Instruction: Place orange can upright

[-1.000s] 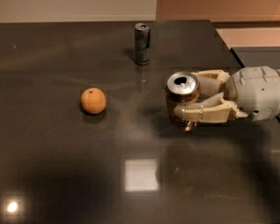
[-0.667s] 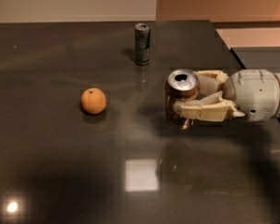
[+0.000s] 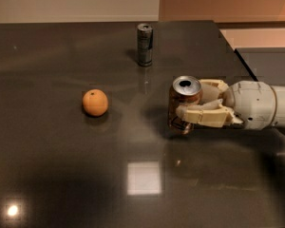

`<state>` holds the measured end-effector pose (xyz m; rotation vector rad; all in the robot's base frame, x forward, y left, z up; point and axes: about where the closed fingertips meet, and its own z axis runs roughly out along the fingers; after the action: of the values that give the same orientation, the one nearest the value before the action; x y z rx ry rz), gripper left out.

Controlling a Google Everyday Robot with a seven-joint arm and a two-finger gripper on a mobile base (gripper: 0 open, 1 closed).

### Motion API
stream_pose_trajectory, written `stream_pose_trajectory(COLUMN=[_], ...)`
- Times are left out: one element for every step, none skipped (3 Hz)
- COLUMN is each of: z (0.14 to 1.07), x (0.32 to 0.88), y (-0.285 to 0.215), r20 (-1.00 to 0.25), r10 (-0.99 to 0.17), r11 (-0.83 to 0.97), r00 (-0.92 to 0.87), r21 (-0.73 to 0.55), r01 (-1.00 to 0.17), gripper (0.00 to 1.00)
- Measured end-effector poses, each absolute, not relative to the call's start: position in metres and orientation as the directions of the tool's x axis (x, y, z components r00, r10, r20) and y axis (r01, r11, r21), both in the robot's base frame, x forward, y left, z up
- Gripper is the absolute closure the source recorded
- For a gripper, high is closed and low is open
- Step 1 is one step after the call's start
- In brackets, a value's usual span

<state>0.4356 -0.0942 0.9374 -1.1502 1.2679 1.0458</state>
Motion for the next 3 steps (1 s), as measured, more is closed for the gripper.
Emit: stream_pose_trajectory(z=[0.923,0.905,0.9], x=[0.441,0.451,0.452], y=[-0.096,-0.099,-0.101], r20=[-0.999,-0.999,-0.999], r10=[-0.043,-0.034,-0.033], r11=[0.156,0.168,0.172], r00=[0.011,-0.018,-0.018], r21=[-0.017,0.012,0.012], r01=[-0.988,-0.986,-0.985], gripper=[1.0,1.0,1.0])
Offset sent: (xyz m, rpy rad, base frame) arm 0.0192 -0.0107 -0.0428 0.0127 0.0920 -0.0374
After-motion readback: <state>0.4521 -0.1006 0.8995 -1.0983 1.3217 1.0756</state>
